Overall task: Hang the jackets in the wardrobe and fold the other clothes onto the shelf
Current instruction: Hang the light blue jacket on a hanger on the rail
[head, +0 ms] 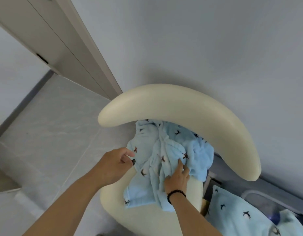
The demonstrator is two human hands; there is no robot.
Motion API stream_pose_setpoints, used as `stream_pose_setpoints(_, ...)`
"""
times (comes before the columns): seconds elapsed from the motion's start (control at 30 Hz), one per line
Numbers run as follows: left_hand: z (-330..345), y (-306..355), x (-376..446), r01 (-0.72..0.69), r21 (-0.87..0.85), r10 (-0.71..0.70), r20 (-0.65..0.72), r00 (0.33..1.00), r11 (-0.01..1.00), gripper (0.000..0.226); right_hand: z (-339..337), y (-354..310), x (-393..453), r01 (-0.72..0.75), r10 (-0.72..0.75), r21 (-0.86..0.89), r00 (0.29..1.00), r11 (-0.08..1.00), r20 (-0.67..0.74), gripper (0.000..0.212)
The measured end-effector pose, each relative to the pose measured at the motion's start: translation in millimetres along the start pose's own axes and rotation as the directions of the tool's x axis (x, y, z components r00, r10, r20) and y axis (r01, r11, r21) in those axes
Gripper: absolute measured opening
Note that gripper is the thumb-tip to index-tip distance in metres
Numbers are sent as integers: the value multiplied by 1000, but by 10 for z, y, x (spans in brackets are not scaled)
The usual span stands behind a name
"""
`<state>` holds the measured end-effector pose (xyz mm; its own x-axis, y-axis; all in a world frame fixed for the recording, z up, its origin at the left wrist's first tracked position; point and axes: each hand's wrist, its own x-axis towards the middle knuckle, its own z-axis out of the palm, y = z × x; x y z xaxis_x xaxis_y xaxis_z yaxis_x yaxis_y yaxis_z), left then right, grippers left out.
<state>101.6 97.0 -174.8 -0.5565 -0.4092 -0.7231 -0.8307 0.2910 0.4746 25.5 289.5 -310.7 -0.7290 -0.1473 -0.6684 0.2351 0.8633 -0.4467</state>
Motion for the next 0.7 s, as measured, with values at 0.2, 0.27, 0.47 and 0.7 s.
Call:
stream_pose_setpoints(0.2,133,149,-180,-15,-17,15,43,999,1000,23,-456,-47,-31,36,-45,88,993,995,106,68)
stream_pose_setpoints(0.27,121,246,-293,-46,-22,47,39,998,999,25,-621,-149,-137,80,-88,87,992,993,92,63)
stream_pose_setpoints(0.47,-132,349,-779,-128,-87,125,-35,992,988,25,-1021,-502,-624,289,-291,55,956,956,29,57)
stream_pose_setpoints(0.7,-282,13,-1612,-202,-154,181,-144,973,967,23,-1312,-834,-1591,637,-619,-252,770,728,158,38)
